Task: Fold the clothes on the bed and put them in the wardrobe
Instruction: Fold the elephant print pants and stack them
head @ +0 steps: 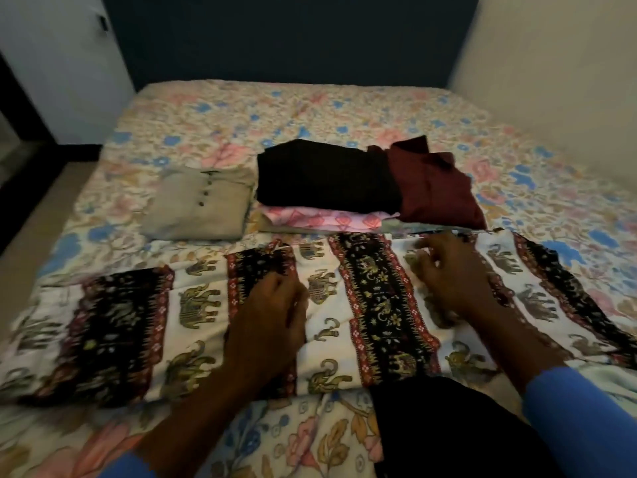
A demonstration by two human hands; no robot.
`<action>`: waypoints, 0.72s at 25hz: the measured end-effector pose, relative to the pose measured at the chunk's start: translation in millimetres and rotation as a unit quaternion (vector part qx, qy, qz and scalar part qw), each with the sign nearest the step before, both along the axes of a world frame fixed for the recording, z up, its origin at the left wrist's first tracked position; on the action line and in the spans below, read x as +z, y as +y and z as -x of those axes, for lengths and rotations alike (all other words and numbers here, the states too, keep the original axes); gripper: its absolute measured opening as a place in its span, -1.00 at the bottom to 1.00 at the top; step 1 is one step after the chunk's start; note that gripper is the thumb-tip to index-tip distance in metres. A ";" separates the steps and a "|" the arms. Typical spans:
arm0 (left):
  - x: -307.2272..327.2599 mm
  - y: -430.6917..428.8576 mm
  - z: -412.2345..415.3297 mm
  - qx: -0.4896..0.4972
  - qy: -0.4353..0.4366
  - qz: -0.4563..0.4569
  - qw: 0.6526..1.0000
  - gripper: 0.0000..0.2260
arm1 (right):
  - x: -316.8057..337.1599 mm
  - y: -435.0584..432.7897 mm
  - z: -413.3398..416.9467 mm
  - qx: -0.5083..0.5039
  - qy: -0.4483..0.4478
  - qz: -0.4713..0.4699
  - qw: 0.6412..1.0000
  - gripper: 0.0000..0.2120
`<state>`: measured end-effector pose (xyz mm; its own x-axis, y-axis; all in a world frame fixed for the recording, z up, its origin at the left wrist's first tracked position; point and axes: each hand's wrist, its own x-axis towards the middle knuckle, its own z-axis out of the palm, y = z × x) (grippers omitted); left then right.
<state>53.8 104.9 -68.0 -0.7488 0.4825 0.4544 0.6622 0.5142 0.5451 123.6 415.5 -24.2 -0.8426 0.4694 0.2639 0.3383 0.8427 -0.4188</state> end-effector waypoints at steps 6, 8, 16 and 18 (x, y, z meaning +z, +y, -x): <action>-10.1 -46.8 -61.1 -0.036 0.073 0.081 0.993 -0.70 | 20.5 -118.0 120.5 0.215 -0.168 0.028 0.962 -0.70; -9.3 -45.7 -61.4 -0.015 0.075 0.079 0.994 -0.67 | 13.6 -143.7 143.4 0.198 -0.204 0.026 0.958 -0.54; -21.0 -45.7 -60.3 0.007 0.061 0.072 0.995 -0.80 | 13.2 -191.1 206.8 0.105 -0.184 0.043 0.976 -0.66; -21.0 -46.2 -62.1 0.009 0.077 0.070 0.994 -0.78 | 15.8 -185.1 204.0 0.100 -0.091 0.092 0.987 -0.77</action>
<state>115.9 58.7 -89.0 -0.6844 0.5364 0.4939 0.7224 0.5909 0.3593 -80.5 230.4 -8.4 -0.9487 0.3152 0.0253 0.2571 0.8154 -0.5186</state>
